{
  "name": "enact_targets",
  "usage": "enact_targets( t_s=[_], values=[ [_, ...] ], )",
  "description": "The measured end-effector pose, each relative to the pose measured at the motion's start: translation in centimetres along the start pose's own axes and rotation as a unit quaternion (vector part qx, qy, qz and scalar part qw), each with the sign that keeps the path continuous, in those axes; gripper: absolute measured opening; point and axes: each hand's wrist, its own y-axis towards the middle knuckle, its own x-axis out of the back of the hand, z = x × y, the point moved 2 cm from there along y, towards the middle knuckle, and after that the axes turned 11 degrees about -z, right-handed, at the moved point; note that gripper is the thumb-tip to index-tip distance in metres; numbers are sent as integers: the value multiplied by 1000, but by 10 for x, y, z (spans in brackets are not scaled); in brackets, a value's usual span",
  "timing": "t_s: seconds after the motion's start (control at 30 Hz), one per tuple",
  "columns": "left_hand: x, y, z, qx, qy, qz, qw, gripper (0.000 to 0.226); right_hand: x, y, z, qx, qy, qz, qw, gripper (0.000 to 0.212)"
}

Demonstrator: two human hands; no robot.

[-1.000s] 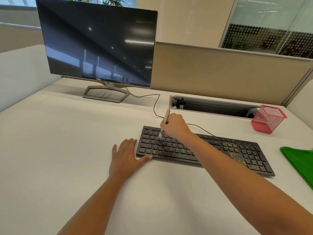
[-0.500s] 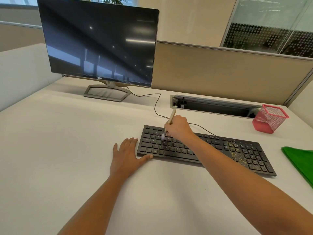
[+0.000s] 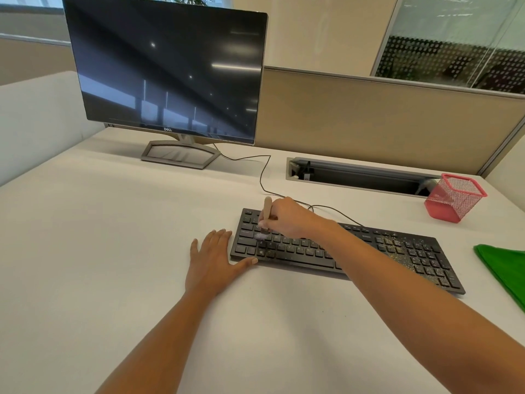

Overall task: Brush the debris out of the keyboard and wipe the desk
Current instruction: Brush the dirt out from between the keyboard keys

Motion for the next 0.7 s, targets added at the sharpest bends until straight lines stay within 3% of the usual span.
enact_targets(
  t_s=[0.1, 0.2, 0.43, 0.7],
  values=[
    [0, 0, 1, -3, 0, -1, 1000, 119, 6, 0, -2, -13, -71, 34, 997, 19],
    [-1, 0, 1, -2, 0, -3, 1000, 123, 12, 2, 1, -22, -111, 11, 994, 15],
    [0, 0, 1, 0, -4, 2, 1000, 121, 0, 6, -2, -85, 58, -147, 984, 26],
    [-2, 0, 1, -1, -3, -3, 1000, 132, -8, 11, -1, -127, 65, -70, 987, 26]
  ],
)
